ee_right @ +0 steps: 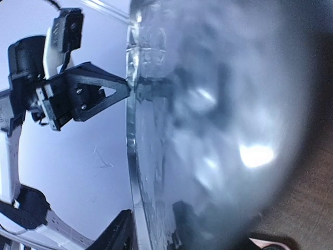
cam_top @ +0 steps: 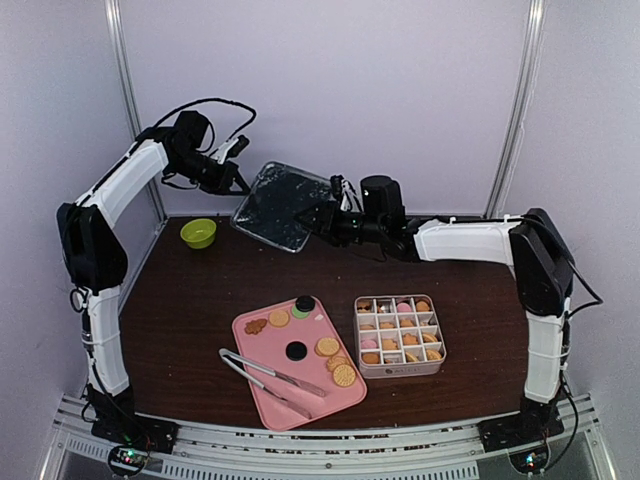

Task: Pack the cookies
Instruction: Pass from the left arm to the right, then place the box lid on the packing box.

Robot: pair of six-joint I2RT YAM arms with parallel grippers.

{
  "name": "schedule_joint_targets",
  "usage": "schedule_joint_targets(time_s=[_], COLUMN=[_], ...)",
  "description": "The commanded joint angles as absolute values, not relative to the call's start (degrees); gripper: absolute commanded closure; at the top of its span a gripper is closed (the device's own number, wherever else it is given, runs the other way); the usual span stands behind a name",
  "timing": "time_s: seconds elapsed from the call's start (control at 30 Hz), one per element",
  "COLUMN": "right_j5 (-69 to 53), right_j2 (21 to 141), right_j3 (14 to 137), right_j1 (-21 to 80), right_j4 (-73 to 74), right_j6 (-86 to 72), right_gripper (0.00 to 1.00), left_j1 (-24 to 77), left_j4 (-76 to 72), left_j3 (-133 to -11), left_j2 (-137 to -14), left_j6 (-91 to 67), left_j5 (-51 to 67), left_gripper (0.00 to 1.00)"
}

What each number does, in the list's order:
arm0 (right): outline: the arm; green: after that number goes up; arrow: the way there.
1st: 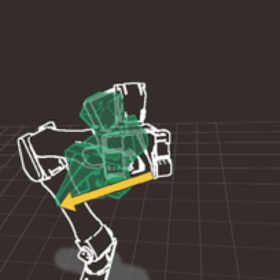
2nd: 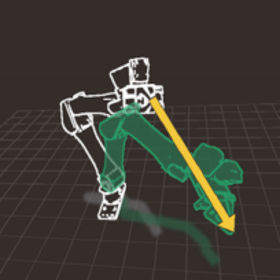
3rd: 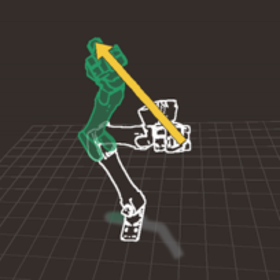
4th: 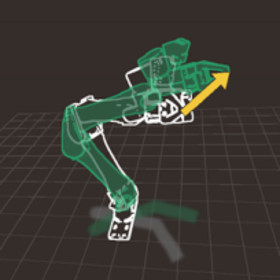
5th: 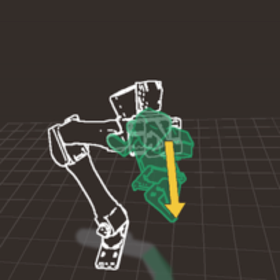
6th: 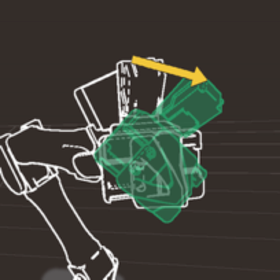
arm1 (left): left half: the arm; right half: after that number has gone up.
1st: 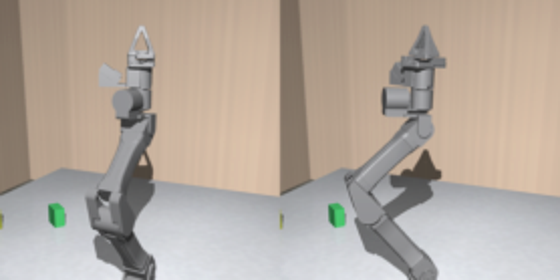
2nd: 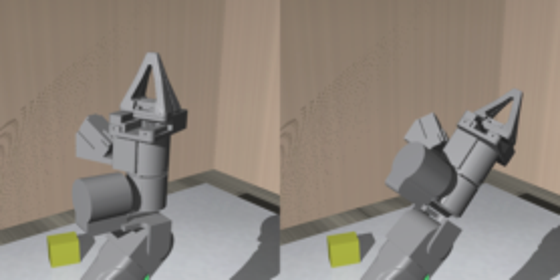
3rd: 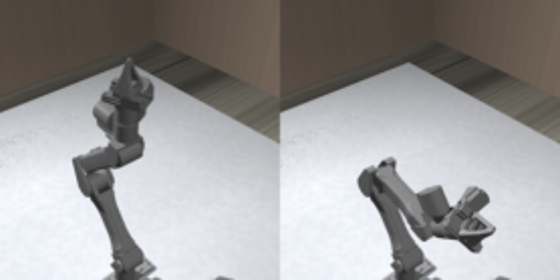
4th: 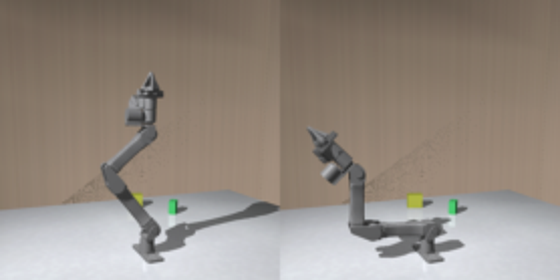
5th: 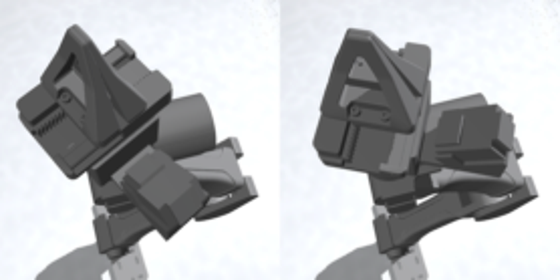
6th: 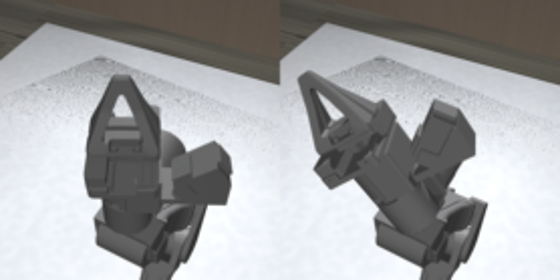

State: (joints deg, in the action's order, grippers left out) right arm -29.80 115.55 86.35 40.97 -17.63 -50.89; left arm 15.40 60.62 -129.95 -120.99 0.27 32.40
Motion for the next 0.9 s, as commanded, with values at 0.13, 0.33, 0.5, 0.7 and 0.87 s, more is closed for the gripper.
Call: schedule_joint_targets(time_s=[0.13, 0.33, 0.5, 0.7, 0.87], right_j5=[-33.5, -29.69, -12.43, 19.38, 46.94], right_j2=[113.2, 103.35, 90.68, 77.83, 75.85], right_j3=[83.45, 78.51, 79.57, 78.53, 75.95], right_j1=[40.37, 39.82, 40.41, 47.95, 60.08], right_j4=[-28.39, -14.17, 16.8, 40.84, 53.99], right_j6=[-54.54, -43.69, -20.64, -5.93, -1.5], right_gripper=[0.85, 0.94, 0.97, 1.0, 1.0], left_j1=[16.62, 17.74, 17.75, 19.23, 19.43], left_j4=[60.37, 62.14, 67.33, 72.88, 72.58], left_j3=[-125.35, -123.99, -122.81, -114.7, -109.5], left_j2=[-116.97, -116.83, -116.87, -116.31, -115.06], left_j6=[1.64, 4.03, 11.12, 20.85, 22.14], left_j5=[38.38, 37.6, 35.76, 31.61, 30.71], left_gripper=[1.0, 0.59, 0.16, 0.17, 0.19])
